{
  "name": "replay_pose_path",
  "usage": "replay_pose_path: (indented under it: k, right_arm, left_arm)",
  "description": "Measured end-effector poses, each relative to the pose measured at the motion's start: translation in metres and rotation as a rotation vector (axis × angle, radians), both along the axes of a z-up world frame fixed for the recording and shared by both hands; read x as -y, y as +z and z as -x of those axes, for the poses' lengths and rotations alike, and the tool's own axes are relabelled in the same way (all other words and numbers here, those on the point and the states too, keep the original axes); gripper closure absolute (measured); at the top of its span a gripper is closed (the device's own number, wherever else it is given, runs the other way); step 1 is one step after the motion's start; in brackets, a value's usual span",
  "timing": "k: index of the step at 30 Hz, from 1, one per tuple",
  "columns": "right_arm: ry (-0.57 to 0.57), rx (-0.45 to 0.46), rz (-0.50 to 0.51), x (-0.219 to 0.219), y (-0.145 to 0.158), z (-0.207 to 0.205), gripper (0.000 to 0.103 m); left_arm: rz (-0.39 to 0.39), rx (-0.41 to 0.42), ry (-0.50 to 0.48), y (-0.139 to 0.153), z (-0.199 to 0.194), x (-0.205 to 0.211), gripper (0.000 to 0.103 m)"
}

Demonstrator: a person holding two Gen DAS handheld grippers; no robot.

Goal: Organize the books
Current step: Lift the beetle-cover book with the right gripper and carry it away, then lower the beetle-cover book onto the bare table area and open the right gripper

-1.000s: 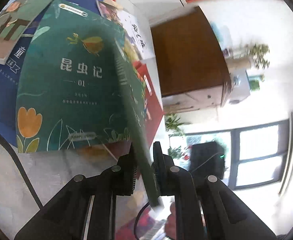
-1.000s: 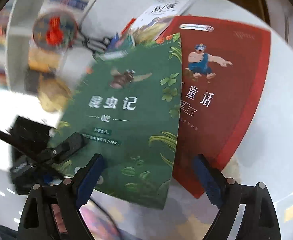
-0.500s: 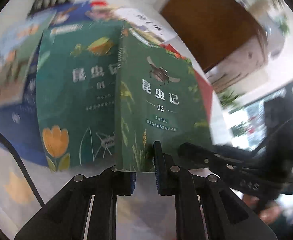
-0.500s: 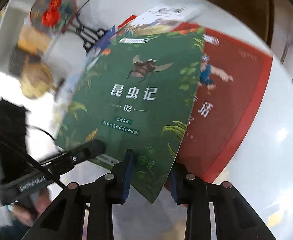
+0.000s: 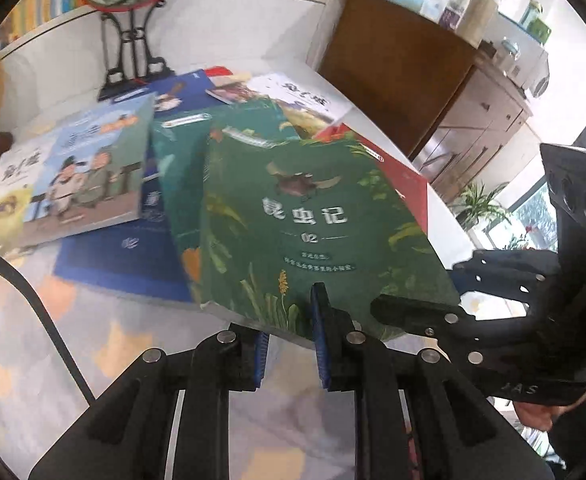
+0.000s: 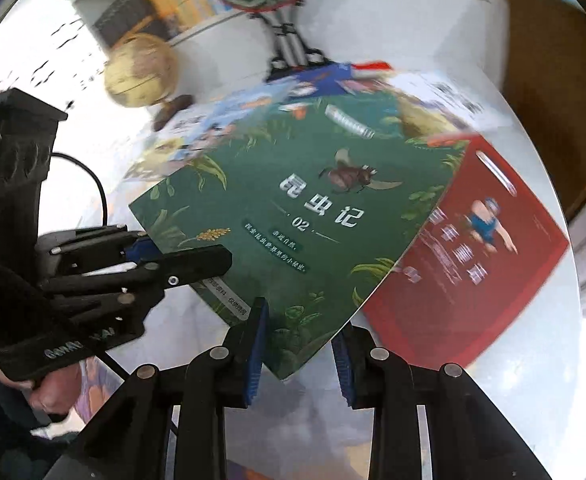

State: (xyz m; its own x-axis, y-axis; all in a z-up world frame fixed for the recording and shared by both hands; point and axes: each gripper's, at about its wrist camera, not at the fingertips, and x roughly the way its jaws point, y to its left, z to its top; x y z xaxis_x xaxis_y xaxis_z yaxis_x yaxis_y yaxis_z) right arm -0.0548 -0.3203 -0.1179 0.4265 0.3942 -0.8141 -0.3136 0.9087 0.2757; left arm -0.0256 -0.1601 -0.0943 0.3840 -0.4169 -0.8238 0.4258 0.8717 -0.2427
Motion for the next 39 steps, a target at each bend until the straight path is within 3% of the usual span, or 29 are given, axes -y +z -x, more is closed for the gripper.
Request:
replay_pose_path:
  k: [10,22,32,39]
  right_arm:
    - [0.207,0.07,-0.007,-0.082,0.035,0.002,0.074]
    - [0.456,0.163,-0.03,-0.261,0.081,-0.003,0.074]
    - [0.632,0.144,-0.036,-0.423,0.071,-0.003,0.073]
    - [0.619,0.114,-0.029,-0.475,0.049,-0.012,0.073]
  left_arm:
    - [0.059,0.052,0.173,0.033,0.021,-0.093,0.086]
    - [0.045,0.168,0.437,0.082,0.052,-0.268,0.087]
    - [0.041,0.177,0.617,0.063,0.074,-0.403,0.087]
    - [0.068,0.144,0.619,0.035,0.058,-0.45,0.087]
